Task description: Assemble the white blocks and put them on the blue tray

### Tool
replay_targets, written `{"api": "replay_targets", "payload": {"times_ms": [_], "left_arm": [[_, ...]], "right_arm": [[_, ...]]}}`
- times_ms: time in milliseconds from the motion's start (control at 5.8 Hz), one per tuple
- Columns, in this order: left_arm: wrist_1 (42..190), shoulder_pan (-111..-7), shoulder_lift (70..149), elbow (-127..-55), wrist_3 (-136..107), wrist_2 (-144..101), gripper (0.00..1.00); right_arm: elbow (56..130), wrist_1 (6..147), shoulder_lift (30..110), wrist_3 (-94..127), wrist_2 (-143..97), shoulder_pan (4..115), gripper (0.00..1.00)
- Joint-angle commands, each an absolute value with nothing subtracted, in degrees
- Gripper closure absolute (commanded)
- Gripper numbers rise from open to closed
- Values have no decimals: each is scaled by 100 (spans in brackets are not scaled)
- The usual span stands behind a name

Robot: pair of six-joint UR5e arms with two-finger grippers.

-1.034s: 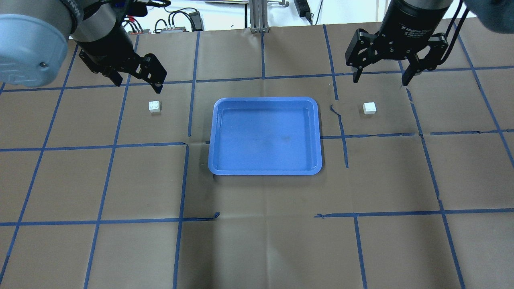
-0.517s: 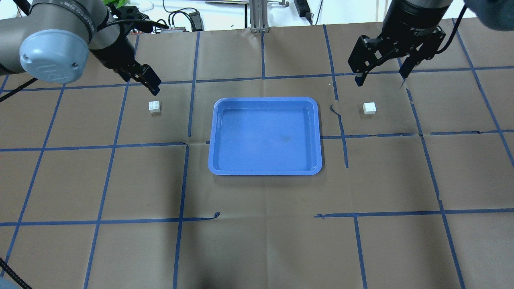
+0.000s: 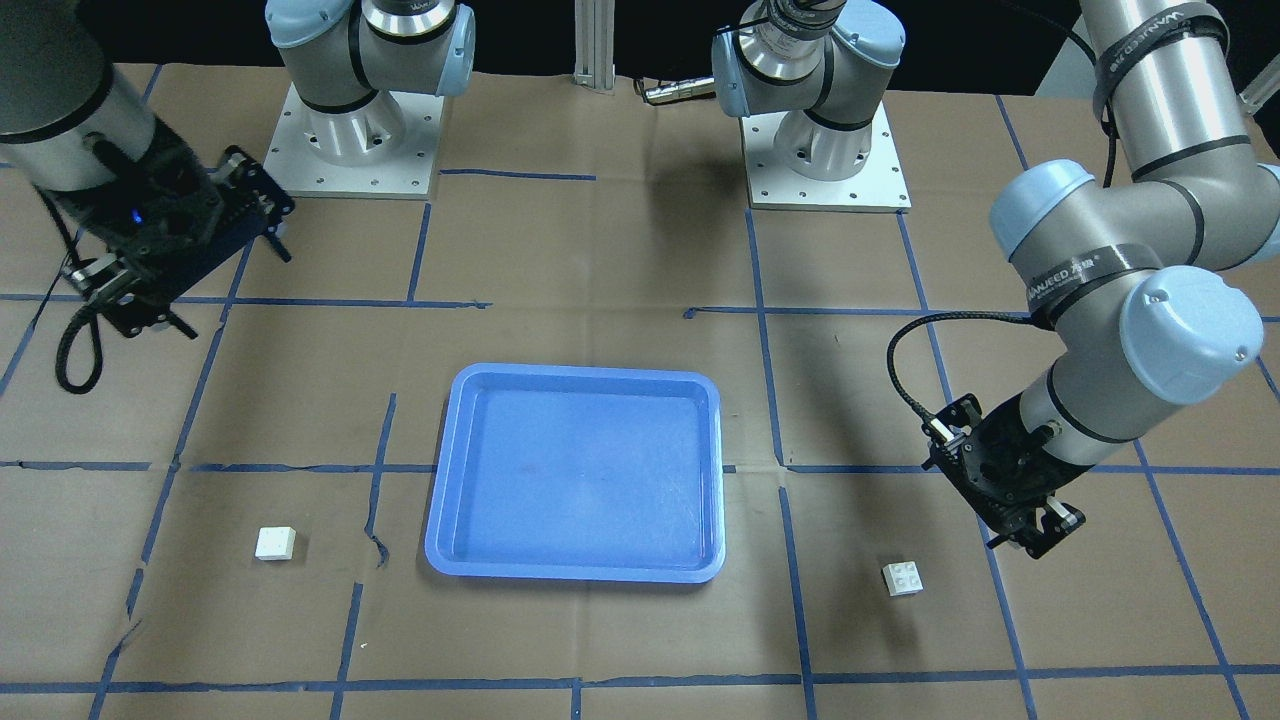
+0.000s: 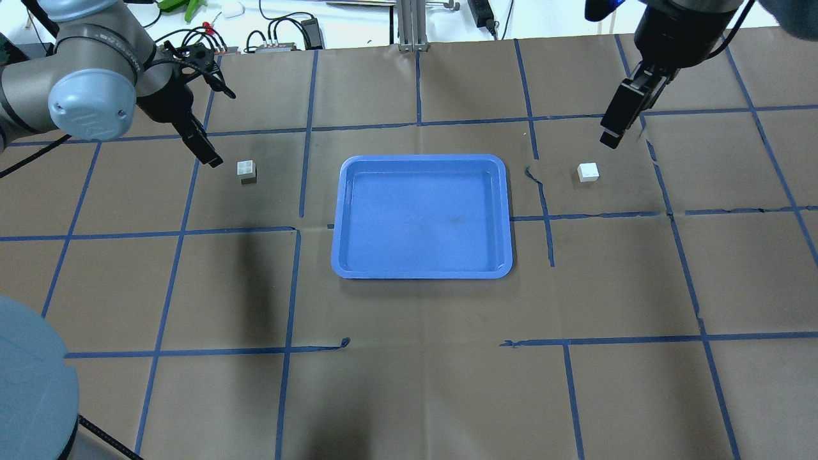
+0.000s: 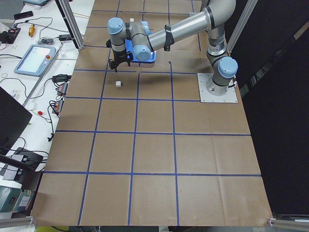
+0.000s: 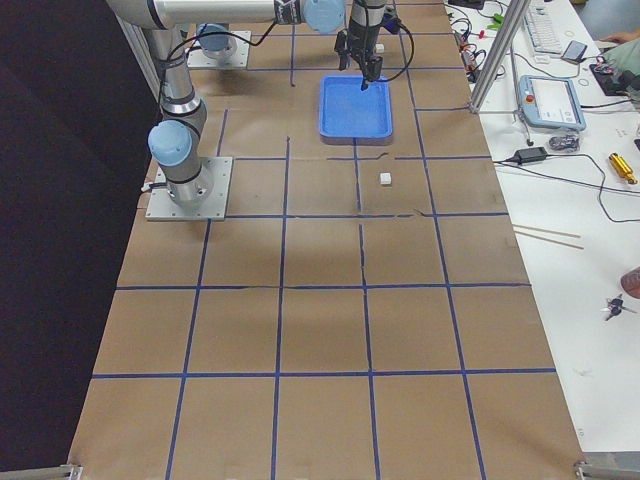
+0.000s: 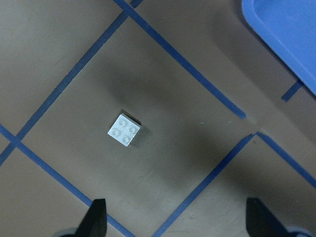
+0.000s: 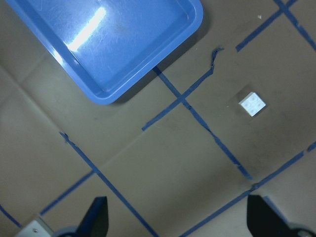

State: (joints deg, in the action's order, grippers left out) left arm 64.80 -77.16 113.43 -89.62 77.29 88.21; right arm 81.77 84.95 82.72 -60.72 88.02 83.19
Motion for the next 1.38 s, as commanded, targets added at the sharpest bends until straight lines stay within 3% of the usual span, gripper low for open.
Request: {"api": "replay_targets", "payload": {"times_ms": [0, 172, 690, 1207], "left_arm": [[5629, -7594, 11915, -8913, 9241, 8789, 4], [5416, -7594, 12231, -8782, 9524, 8572, 6], [5274, -6961, 12427, -9261, 9756, 6894, 8], [5124, -6961, 12532, -9395, 9826, 6820, 7]], "right_arm": [[8104, 9025, 7895, -8514, 8780, 7719, 0], [8008, 9096, 7666, -9439, 8745, 7595, 0], [7839, 9167, 6892, -10590, 8168, 7401, 0], [8706, 9995, 6461, -11486, 6419, 6682, 0]]}}
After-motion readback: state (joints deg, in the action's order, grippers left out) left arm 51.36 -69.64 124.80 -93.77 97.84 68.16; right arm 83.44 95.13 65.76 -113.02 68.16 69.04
